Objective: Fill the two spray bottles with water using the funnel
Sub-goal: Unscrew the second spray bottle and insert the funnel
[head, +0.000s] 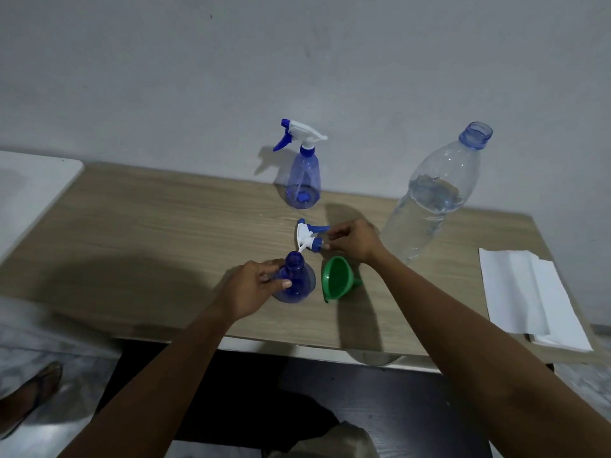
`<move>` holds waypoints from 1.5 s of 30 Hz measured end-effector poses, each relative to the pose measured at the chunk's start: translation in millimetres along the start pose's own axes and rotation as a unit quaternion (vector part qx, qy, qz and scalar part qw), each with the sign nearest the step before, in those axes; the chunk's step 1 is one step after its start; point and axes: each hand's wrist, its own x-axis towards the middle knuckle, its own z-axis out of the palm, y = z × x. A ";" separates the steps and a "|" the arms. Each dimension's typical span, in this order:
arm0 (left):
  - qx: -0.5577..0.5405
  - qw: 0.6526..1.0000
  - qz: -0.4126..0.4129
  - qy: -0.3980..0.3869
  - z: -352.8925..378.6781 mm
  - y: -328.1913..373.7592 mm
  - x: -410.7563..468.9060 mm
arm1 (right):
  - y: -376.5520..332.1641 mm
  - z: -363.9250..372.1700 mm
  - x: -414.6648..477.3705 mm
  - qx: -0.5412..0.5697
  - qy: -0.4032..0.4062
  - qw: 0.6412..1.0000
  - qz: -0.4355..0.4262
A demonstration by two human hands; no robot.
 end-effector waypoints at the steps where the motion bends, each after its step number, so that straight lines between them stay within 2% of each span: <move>1: 0.011 1.000 -0.001 0.001 -0.9 -0.1 0.1 | 0.3 -0.1 -7.5 0.020 0.018 1.000 -0.012; 7: 0.075 0.997 -0.013 -0.006 -9.6 -6.4 0.5 | 6.9 2.5 -72.3 0.075 0.079 0.990 -0.089; 10: 0.086 0.996 -0.008 0.007 -9.9 -4.8 1.1 | 20.1 4.9 -99.8 0.045 0.076 0.992 -0.091; 15: 0.077 0.997 -0.010 0.026 -8.3 2.8 -1.3 | 32.4 14.0 -115.8 -0.048 0.019 0.993 -0.101; 23: 0.017 0.998 0.043 0.050 5.5 19.9 -7.3 | 37.1 17.2 -109.5 -0.108 0.031 0.986 -0.121; 25: 0.014 0.998 0.041 0.053 7.8 22.7 -9.3 | 34.4 14.1 -110.4 -0.072 0.047 0.988 -0.125; 28: 0.024 0.998 0.038 0.048 11.5 24.7 -9.0 | 14.0 3.3 -113.7 0.074 0.092 0.986 -0.120; 31: 0.043 0.998 0.038 0.039 14.9 25.2 -5.2 | -17.7 -11.1 -114.6 0.253 0.089 0.955 -0.127; 34: 0.029 0.998 0.032 0.036 18.0 26.3 -3.2 | -39.3 -21.2 -118.1 0.384 0.037 0.915 -0.117; 36: 0.021 0.999 0.033 0.031 19.0 26.8 -2.2 | -44.7 -22.4 -120.0 0.404 0.007 0.908 -0.113; 40: 0.021 0.999 0.037 0.028 19.1 24.1 1.4 | -47.1 -15.6 -121.2 0.375 -0.036 0.915 -0.145; 45: 0.030 0.999 0.038 0.012 15.8 26.3 0.0 | -46.2 -8.2 -116.1 0.342 -0.023 0.930 -0.132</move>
